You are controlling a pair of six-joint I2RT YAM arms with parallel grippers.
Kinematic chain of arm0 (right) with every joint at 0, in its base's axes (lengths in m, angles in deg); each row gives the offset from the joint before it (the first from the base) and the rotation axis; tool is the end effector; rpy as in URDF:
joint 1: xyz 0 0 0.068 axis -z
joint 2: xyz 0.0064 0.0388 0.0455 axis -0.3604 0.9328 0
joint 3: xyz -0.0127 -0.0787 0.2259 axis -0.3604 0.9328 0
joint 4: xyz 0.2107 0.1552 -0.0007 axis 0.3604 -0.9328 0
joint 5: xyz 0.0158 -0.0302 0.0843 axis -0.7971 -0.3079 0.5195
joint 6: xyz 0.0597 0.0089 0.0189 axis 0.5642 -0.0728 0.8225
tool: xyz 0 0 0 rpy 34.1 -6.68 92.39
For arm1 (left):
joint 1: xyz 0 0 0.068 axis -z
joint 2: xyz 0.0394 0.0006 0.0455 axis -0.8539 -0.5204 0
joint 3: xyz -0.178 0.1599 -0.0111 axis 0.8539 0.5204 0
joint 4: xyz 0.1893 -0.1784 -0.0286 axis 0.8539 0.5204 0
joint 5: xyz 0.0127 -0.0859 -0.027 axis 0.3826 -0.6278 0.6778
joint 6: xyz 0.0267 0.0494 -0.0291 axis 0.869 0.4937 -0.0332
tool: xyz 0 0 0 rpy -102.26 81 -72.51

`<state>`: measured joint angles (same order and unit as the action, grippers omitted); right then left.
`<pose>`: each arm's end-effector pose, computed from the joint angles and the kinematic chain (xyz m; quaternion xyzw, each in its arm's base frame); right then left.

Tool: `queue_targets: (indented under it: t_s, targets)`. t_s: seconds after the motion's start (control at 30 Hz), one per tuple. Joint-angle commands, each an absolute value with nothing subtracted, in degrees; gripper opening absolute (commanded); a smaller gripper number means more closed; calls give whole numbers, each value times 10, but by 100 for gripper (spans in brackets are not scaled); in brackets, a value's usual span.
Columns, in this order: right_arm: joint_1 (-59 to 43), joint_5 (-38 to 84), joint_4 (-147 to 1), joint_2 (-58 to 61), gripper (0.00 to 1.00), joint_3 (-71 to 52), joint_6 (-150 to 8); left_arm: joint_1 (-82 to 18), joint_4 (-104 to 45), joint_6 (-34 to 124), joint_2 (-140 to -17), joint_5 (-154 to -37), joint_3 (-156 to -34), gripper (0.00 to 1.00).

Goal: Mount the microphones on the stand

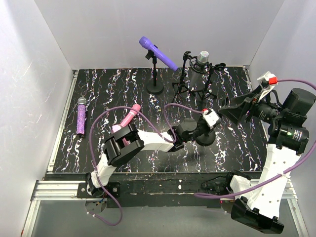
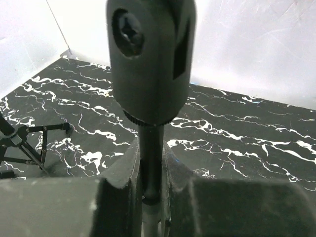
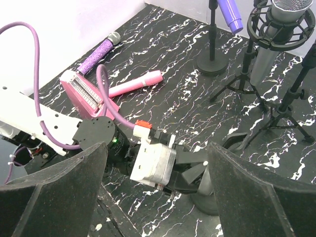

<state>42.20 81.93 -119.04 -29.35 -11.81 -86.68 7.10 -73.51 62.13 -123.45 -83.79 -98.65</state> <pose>0.1589 -0.0136 0.4256 -0.2424 0.7124 0.3042 0.5841 0.1982 -0.4320 0.1826 0.3909 0.5789 -0.3369 0.6313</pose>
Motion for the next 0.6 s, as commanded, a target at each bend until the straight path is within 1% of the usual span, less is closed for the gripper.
queue_targets:
  t_s: [0.0, 0.1, 0.23, 0.4, 0.57]
  targets:
    - [426, 830, -1174, -301, 88, -118, -863, 64, -736, 636, -1199, -861, -985, 0]
    - [427, 830, -1180, -302, 88, -119, -865, 51, -734, 618, -1142, -914, -930, 0]
    - [427, 839, -1180, -303, 88, -118, -868, 8, -680, 571, -1048, -1021, -861, 0]
    - [427, 858, -1187, -299, 88, -118, -877, -54, -551, 569, -903, -1145, -779, 0]
    - [427, 871, -1177, -299, 88, -94, -874, -136, -416, 575, -802, -1236, -747, 0]
